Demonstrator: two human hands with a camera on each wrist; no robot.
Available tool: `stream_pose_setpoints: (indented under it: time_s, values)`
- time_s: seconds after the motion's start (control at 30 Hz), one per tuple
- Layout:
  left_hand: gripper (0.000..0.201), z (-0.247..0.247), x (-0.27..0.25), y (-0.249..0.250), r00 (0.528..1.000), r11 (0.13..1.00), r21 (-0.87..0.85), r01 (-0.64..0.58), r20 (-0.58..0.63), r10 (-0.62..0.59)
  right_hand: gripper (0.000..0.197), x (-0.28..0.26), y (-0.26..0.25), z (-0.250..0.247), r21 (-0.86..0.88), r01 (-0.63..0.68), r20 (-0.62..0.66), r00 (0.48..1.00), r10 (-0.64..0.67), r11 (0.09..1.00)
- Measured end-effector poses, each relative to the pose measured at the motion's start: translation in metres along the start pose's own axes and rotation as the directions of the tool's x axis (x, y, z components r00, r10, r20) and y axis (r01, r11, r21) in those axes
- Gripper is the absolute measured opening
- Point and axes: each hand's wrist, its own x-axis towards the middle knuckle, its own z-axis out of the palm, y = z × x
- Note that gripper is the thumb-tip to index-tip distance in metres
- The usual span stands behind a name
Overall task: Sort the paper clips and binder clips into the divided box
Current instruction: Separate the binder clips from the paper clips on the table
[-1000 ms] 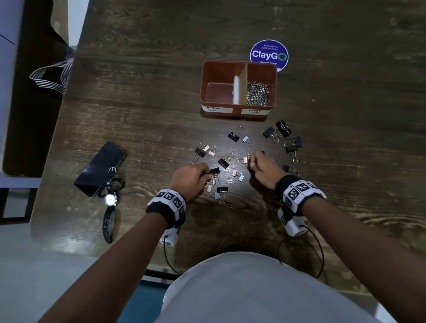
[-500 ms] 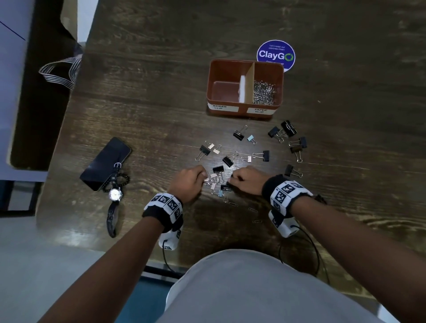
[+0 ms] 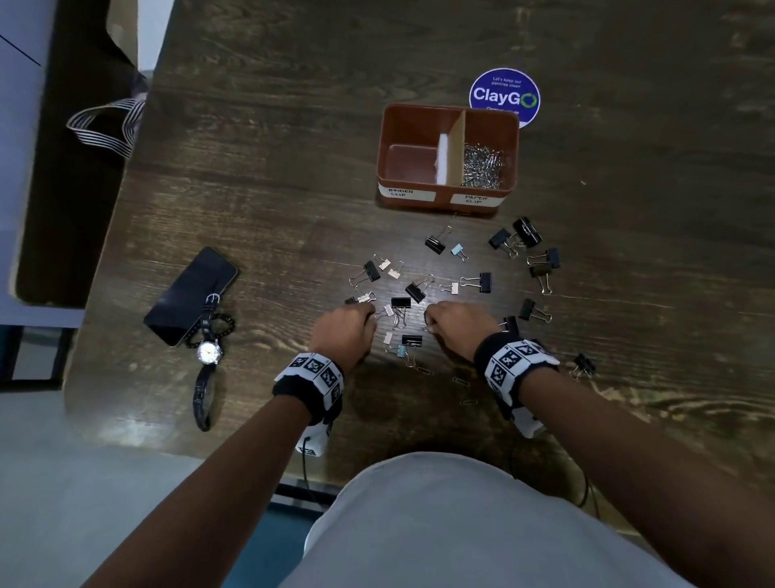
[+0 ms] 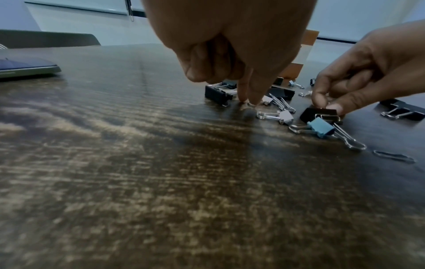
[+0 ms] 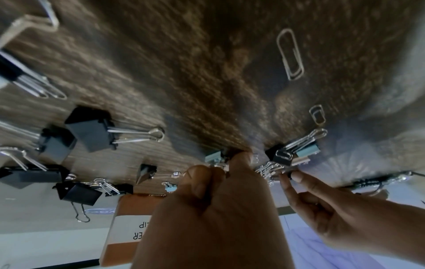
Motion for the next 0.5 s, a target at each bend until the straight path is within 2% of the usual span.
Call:
stream_pose_setpoints:
  time_s: [0.07,0.13,0.27,0.37,0.5]
  values:
    - [0.029,0.000,0.003,0.003,1.000,1.000,-0.008,0.003,-0.003,-0.003,0.011,0.001,-0.002,-0.004,-0.023,-0.009,0.049,0.999,0.010,1.000]
    - [0.027,0.002,0.005,0.008,1.000,1.000,-0.017,0.002,0.011,-0.002,0.023,0.000,-0.004,-0.007,-0.085,0.003,0.096,0.995,0.005,0.996]
    - [0.021,0.009,0.011,0.021,0.998,0.999,-0.039,-0.019,0.063,0.021,0.030,-0.010,-0.005,-0.005,-0.146,0.013,0.101,0.995,0.002,0.989]
    - [0.017,0.010,0.013,0.026,0.999,0.997,-0.064,0.031,0.044,-0.028,0.028,-0.016,0.000,-0.006,-0.022,-0.025,0.074,0.997,0.026,0.999]
    - [0.020,0.005,0.011,0.020,0.986,0.982,-0.090,0.166,-0.016,-0.168,0.026,-0.018,0.007,-0.016,0.089,-0.004,0.022,1.000,0.002,0.996]
